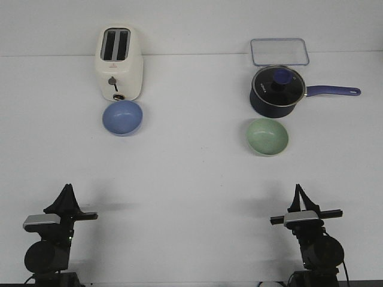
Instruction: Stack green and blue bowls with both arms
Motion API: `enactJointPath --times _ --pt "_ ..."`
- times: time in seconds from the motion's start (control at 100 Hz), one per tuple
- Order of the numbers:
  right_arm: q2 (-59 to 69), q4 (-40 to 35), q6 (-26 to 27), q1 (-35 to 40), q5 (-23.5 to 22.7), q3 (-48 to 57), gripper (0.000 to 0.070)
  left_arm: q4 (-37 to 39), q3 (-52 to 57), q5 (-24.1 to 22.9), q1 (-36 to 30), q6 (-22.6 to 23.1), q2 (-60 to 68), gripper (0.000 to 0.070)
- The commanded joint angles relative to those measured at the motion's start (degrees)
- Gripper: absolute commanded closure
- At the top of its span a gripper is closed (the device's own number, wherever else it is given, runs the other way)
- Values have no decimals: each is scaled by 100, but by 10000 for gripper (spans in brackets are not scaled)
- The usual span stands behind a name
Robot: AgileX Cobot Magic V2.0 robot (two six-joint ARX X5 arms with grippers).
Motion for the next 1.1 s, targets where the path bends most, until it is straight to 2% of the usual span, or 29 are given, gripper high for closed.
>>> enactJointPath --times 0.0,0.83,0.95,1.09 --pt "0 68 -11 -11 0 -13 700 61 -114 0 -2 -31 -7 685" --pt "0 107 20 -11 -13 -13 700 61 -114 -2 -2 -31 -7 685" --pt "0 205 625 -11 -177 -13 700 61 -114 0 -2 -31 -7 685" --pt "0 269 2090 -11 -136 -13 700 61 -114 -2 -2 -31 -7 685"
